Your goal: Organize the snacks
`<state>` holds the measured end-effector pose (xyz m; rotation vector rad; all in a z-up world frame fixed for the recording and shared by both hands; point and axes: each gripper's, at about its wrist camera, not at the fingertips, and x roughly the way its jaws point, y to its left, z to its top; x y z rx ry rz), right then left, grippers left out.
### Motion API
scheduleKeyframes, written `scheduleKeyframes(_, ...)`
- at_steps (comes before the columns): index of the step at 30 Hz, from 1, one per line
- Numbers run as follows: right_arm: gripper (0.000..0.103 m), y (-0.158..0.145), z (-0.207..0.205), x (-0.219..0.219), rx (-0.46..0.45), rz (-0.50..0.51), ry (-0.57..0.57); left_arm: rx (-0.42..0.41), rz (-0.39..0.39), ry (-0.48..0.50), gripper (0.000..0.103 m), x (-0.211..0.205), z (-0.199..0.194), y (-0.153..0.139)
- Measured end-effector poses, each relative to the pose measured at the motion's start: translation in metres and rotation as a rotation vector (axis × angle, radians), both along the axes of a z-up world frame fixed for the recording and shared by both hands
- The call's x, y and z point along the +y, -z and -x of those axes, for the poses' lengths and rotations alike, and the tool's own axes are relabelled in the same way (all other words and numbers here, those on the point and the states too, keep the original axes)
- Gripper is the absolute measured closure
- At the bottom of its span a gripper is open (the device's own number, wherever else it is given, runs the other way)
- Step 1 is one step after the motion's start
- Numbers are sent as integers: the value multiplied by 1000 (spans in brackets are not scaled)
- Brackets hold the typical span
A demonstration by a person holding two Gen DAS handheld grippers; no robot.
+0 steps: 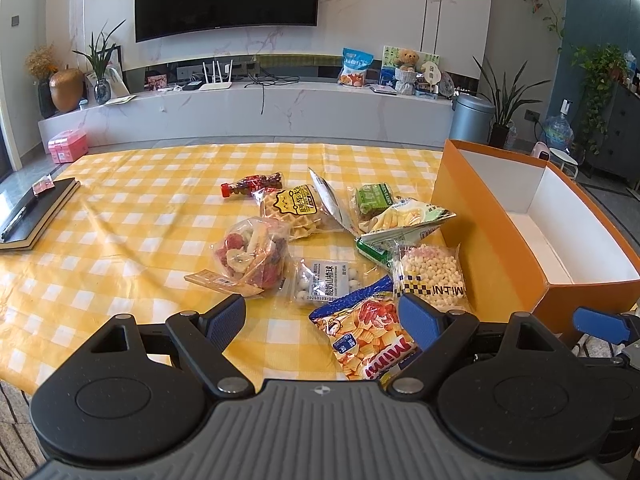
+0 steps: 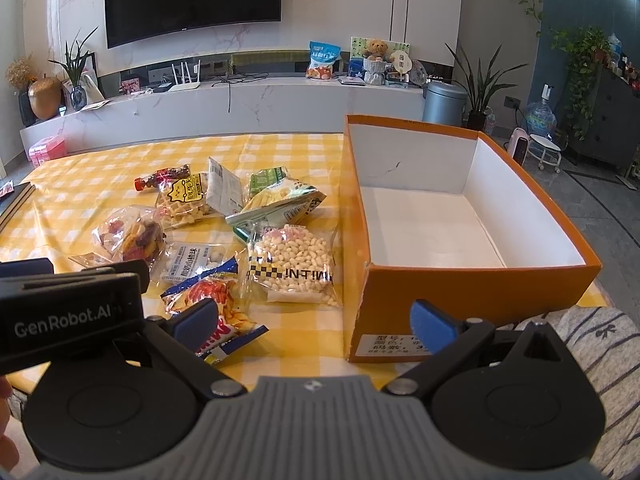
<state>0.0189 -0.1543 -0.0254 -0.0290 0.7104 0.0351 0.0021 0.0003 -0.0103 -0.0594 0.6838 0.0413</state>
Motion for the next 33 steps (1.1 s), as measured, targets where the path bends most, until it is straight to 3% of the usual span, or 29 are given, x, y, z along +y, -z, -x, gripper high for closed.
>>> scheduleKeyframes(33,3,4,-1,4,17,12,-2,22,-4,-4,2,2,1,4)
